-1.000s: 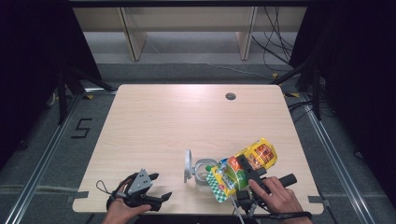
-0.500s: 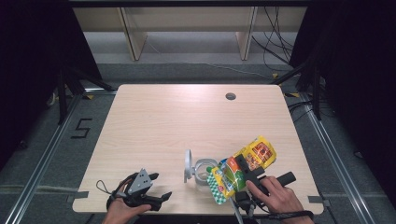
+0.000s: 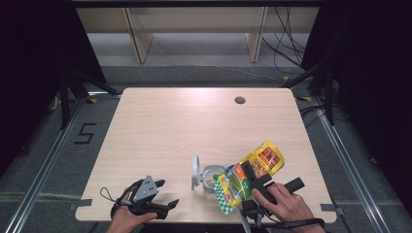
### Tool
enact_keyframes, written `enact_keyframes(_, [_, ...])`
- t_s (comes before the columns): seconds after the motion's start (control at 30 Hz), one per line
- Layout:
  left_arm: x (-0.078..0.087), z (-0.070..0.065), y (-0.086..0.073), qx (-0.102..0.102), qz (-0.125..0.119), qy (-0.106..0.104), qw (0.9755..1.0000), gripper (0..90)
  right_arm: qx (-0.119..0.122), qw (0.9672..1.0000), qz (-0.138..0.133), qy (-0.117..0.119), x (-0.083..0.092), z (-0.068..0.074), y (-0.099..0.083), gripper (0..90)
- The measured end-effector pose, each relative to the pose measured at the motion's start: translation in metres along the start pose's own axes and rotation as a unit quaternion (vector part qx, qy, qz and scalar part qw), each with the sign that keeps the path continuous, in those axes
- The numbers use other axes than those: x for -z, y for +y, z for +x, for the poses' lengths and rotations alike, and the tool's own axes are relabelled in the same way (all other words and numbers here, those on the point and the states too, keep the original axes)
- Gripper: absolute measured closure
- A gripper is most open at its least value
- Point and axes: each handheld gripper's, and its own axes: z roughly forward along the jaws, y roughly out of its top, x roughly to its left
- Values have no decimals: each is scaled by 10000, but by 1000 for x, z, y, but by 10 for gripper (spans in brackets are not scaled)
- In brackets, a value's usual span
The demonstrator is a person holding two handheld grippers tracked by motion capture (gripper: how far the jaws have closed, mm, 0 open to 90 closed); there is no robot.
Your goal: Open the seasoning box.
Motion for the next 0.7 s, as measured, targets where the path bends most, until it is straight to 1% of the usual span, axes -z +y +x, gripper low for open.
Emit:
enact_keyframes(0.03, [0, 0, 0, 42, -2, -12, 10000, 182, -79, 10000, 43, 14, 0, 2, 0, 525])
enact_keyframes(0.1, [-1, 0, 0, 32, -45, -20, 10000, 182, 81, 10000, 1, -21, 0, -1, 0, 526])
enact_keyframes(0.13, [0, 0, 0, 37, 15, -18, 10000, 182, 5, 10000, 49, -3, 1, 0, 0, 526])
enact_keyframes(0.17, [-1, -1, 0, 82, -19, -29, 10000, 182, -15, 10000, 79, 1, 1, 1, -1, 527])
enact_keyframes(0.2, [-1, -1, 0, 79, -26, -18, 10000, 182, 25, 10000, 89, -12, 1, 0, -1, 527])
enact_keyframes(0.23, [-1, 0, 0, -3, -40, -14, 10000, 181, 90, 9999, 77, -25, 2, 0, -2, 528])
enact_keyframes(0.27, [-1, 2, 1, -92, -50, -24, 9999, 181, 85, 9999, 83, -31, 2, -1, -2, 528])
enact_keyframes(0.3, [0, 1, 1, -83, 0, -24, 10000, 181, 131, 9999, 68, -2, 3, -3, -3, 527])
enact_keyframes(0.33, [0, 1, 0, -100, 11, -21, 9999, 182, 141, 9999, 85, -40, 3, -3, -4, 527])
enact_keyframes(0.37, [0, 0, 0, 25, 5, -1, 10000, 182, 159, 9998, 98, -50, 3, -3, -3, 528])
enact_keyframes(0.4, [-1, 1, 1, -82, -44, -15, 10000, 181, 133, 9998, 106, -47, 3, -3, -2, 528])
enact_keyframes(0.43, [-1, 2, 1, -82, -42, -19, 10000, 181, 139, 9999, 97, -33, 3, -2, -2, 528])
enact_keyframes(0.47, [-1, 1, 1, -67, -46, -18, 10000, 182, 167, 9998, 87, -14, 2, -1, -1, 531])
enact_keyframes(0.5, [0, 0, 0, 38, 10, -10, 10000, 181, 183, 9998, 90, -13, 2, -1, -1, 533])
enact_keyframes(0.53, [-1, -1, 0, 77, -31, -16, 10000, 182, 190, 9998, 89, -11, 2, 0, -1, 534])
enact_keyframes(0.57, [0, 0, 1, -23, 5, -14, 10000, 181, 208, 9997, 86, -19, 2, -1, -1, 534])
enact_keyframes(0.6, [-1, 0, 0, 46, -32, -7, 10000, 181, 231, 9997, 92, -35, 2, -1, -1, 534])
enact_keyframes(0.63, [-2, -1, 0, 111, -65, -37, 9999, 181, 231, 9997, 72, 5, 3, -2, -1, 534])
enact_keyframes(0.67, [-1, 1, 0, -22, 80, 18, 10000, 182, 242, 9997, 86, -49, 3, -3, -1, 534])
enact_keyframes(0.7, [-1, 0, 0, 37, 2, 5, 10000, 182, 252, 9996, 100, -30, 2, -4, -1, 535])
